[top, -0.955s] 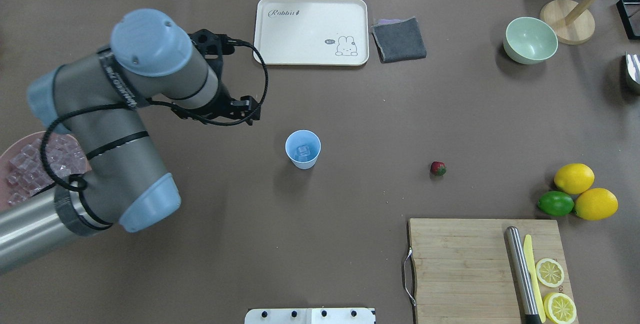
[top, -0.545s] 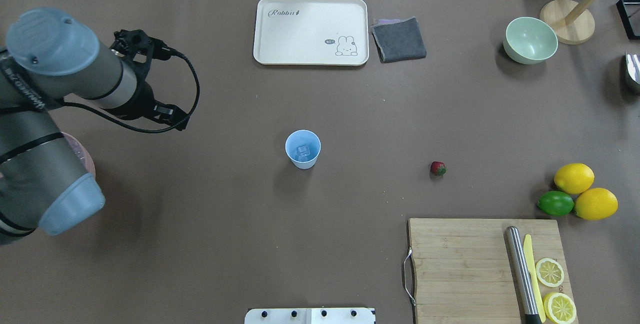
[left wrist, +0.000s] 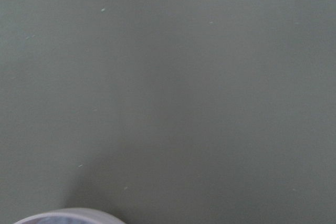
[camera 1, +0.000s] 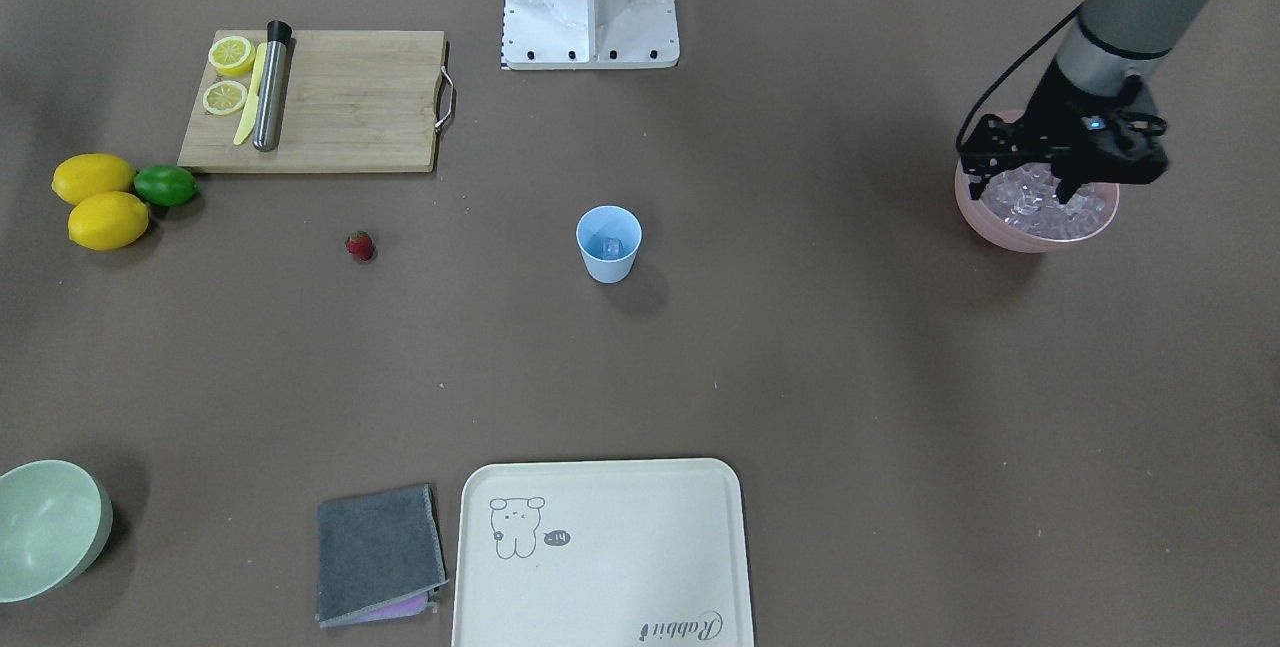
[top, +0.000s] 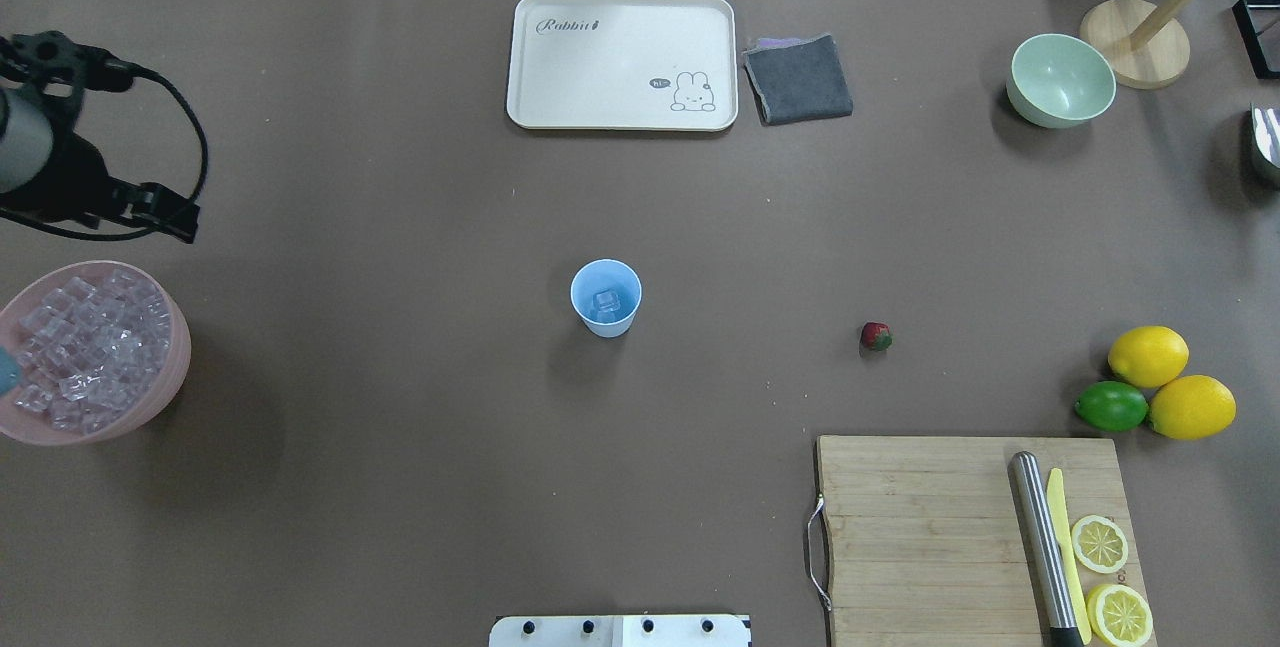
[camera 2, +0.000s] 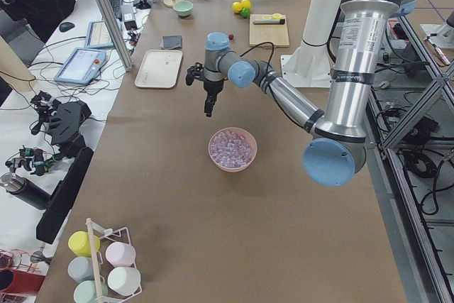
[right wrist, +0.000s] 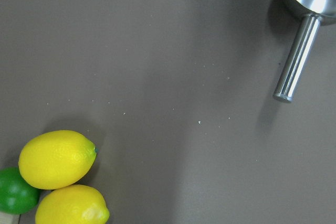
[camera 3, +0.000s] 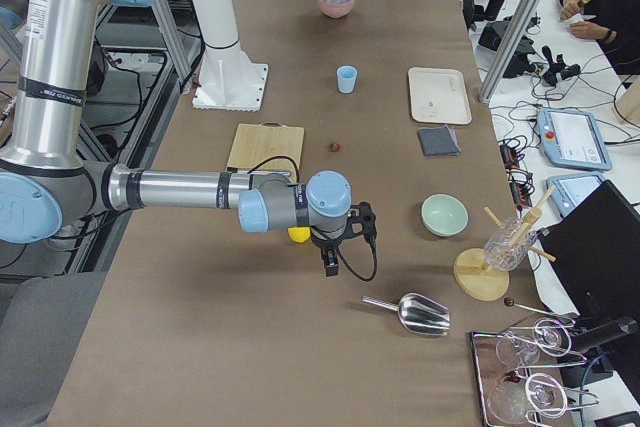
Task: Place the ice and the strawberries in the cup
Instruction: 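Move the left gripper back over the ice bowl, then lower the left gripper into the ice and grasp a third cube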
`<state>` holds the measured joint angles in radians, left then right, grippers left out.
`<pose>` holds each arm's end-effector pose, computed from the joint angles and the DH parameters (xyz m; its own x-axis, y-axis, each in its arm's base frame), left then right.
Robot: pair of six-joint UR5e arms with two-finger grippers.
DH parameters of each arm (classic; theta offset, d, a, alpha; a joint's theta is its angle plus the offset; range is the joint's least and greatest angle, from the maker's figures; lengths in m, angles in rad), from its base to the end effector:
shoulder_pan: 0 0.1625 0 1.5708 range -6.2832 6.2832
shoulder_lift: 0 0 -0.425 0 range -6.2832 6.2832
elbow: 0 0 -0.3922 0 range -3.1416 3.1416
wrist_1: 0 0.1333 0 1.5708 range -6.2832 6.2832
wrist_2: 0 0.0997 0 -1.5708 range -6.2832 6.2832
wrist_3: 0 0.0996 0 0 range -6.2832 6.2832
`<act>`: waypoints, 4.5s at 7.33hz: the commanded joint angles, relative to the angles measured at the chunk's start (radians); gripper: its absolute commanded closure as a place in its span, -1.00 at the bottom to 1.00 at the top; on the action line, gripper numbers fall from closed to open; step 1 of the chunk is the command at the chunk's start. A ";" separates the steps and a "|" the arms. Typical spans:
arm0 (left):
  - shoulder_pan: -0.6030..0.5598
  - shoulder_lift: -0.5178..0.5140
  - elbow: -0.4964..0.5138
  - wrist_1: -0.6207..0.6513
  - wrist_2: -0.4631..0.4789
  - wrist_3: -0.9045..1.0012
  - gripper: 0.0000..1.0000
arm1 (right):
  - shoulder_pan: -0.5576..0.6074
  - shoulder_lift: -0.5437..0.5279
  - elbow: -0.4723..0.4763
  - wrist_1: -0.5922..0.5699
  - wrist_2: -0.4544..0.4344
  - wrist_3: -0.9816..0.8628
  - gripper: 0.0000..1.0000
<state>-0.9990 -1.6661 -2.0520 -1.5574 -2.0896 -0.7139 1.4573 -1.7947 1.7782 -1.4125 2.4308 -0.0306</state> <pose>0.1999 -0.4656 0.3917 0.7433 0.0578 -0.6664 0.0385 0.9909 0.1289 0.0115 -0.4096 0.6336 0.6324 -0.2103 0.7456 0.1315 0.9776 0.1642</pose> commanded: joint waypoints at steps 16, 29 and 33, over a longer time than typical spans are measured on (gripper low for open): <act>0.106 0.379 0.122 -0.616 0.148 -0.993 -0.80 | 0.000 -0.005 0.044 0.001 0.004 0.055 -0.99; 0.157 0.373 0.164 -0.641 0.160 -0.992 -0.19 | 0.002 -0.003 0.041 0.000 0.002 0.069 -0.99; 0.157 0.371 0.168 -0.641 0.160 -0.990 0.29 | 0.002 -0.005 0.043 0.000 0.005 0.069 -0.99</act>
<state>-0.8422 -1.2944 -1.8841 -2.1982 -1.9297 -1.7045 1.4588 -1.7992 1.8207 -1.4128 2.4357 0.0383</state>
